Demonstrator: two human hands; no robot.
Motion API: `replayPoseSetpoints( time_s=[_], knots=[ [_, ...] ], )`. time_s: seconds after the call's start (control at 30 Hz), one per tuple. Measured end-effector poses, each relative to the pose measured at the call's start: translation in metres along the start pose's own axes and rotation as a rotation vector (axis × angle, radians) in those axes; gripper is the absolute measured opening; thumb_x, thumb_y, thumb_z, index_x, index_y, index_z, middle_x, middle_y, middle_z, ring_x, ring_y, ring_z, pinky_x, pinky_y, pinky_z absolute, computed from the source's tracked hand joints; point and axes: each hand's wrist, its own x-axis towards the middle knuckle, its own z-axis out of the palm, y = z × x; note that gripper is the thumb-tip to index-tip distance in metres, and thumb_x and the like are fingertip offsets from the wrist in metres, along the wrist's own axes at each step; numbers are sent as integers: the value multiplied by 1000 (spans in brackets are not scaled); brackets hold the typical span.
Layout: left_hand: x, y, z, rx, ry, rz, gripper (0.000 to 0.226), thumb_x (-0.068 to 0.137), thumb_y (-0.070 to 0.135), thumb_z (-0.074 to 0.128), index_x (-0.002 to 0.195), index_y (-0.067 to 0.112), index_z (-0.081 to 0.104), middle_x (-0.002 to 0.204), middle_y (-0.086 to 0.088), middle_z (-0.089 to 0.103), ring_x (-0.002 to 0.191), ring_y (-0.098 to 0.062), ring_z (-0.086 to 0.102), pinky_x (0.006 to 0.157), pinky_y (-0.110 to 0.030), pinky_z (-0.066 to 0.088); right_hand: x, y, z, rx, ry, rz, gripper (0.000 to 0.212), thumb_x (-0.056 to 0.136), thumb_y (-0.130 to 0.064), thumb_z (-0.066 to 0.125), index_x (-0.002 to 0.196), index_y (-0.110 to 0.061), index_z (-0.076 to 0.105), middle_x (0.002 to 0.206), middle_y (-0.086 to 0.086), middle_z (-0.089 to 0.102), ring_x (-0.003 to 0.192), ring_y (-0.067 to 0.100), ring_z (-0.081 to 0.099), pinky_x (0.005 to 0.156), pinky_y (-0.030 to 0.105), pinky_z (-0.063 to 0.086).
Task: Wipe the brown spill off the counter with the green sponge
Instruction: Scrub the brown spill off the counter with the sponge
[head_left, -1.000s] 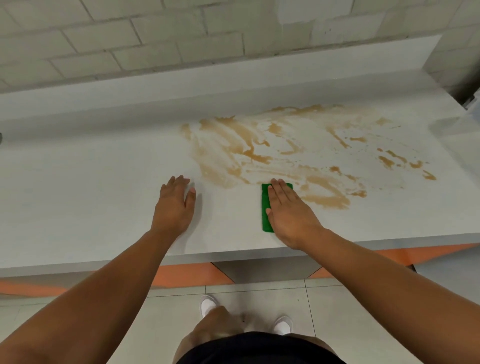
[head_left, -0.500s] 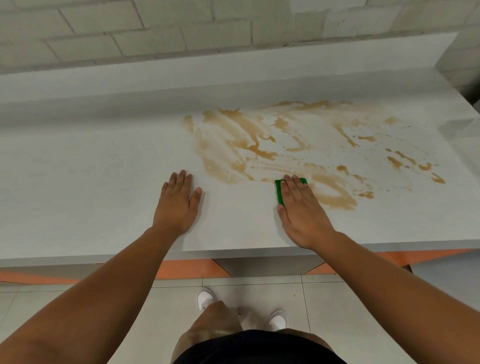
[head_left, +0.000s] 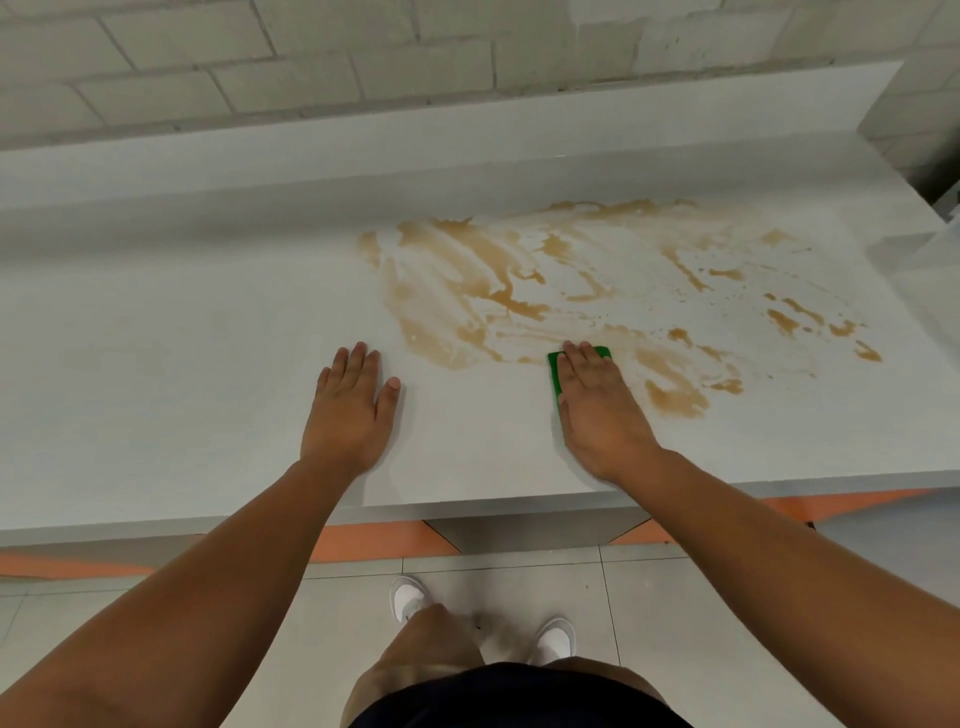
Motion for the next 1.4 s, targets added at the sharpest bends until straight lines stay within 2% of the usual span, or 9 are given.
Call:
replayPoseSetpoints(
  time_s=[0.17, 0.27, 0.37, 0.57, 0.8, 0.93, 1.13, 1.27, 1.4],
  knots=[
    [1, -3, 1, 8, -4, 7, 75, 98, 61, 2, 158, 16, 11, 166, 0, 3, 153, -16, -5, 124, -38, 1, -27, 10, 6, 72, -36, -228, 68, 95, -43, 2, 155, -11, 9, 163, 2, 1, 150, 16, -5, 119, 28, -9],
    [-1, -3, 1, 15, -3, 8, 76, 98, 61, 1, 158, 16, 11, 166, -1, 2, 153, -16, -5, 124, -38, 1, -29, 30, -3, 64, -68, -211, 65, 97, -44, 7, 155, -14, 8, 163, -1, 2, 149, 12, -4, 118, 25, -9],
    [-1, 0, -1, 22, -4, 2, 75, 99, 60, 3, 158, 15, 11, 166, -1, 3, 153, -17, -5, 124, -38, 0, -23, 19, -2, -9, -17, -139, 70, 94, -43, 1, 155, -10, 12, 163, 6, 8, 150, 20, 2, 120, 31, -4],
    [-3, 3, -2, 25, -6, -3, 72, 101, 56, 7, 158, 14, 11, 166, -3, 3, 153, -18, -5, 124, -37, -1, -43, -48, 20, 74, 56, -160, 56, 100, -27, 26, 152, -6, 26, 160, 10, 22, 149, 26, 14, 122, 40, 5],
    [-2, -2, -8, -92, -28, 15, 68, 102, 52, 11, 157, 13, 17, 166, -4, 7, 153, -19, -2, 124, -38, 1, -49, -24, 15, -9, -11, -215, 65, 99, -43, 6, 155, -12, 4, 164, 4, 0, 150, 18, -4, 122, 36, 0],
    [0, -12, -20, -236, -3, 12, 60, 105, 48, 21, 153, 16, 33, 163, 0, 24, 152, -14, 10, 123, -36, 13, -36, -42, 19, -3, 11, -69, 64, 98, -38, 6, 155, -8, 7, 164, 7, 2, 150, 21, -2, 121, 36, -3],
    [12, -43, -35, -229, 89, 49, 52, 106, 41, 27, 147, 15, 43, 158, -3, 35, 150, -17, 19, 122, -41, 21, -8, -112, 25, 77, 44, 51, 58, 103, -28, 21, 155, -6, 6, 163, 9, 0, 150, 25, -3, 122, 41, -1],
    [32, -68, -48, -234, 92, 34, 53, 106, 43, 24, 146, 14, 45, 157, -4, 37, 150, -18, 20, 121, -42, 21, 1, -154, 32, 38, -10, -38, 63, 97, -32, 4, 154, -5, 3, 163, 10, -3, 150, 26, -7, 121, 40, -6],
    [56, -90, -55, -118, 40, 144, 52, 106, 39, 28, 149, 12, 40, 159, -6, 34, 150, -21, 18, 122, -41, 20, 20, -149, 27, -2, -51, -131, 60, 102, -35, 10, 155, -8, -2, 163, 7, -8, 150, 20, -12, 121, 36, -7]
  ],
)
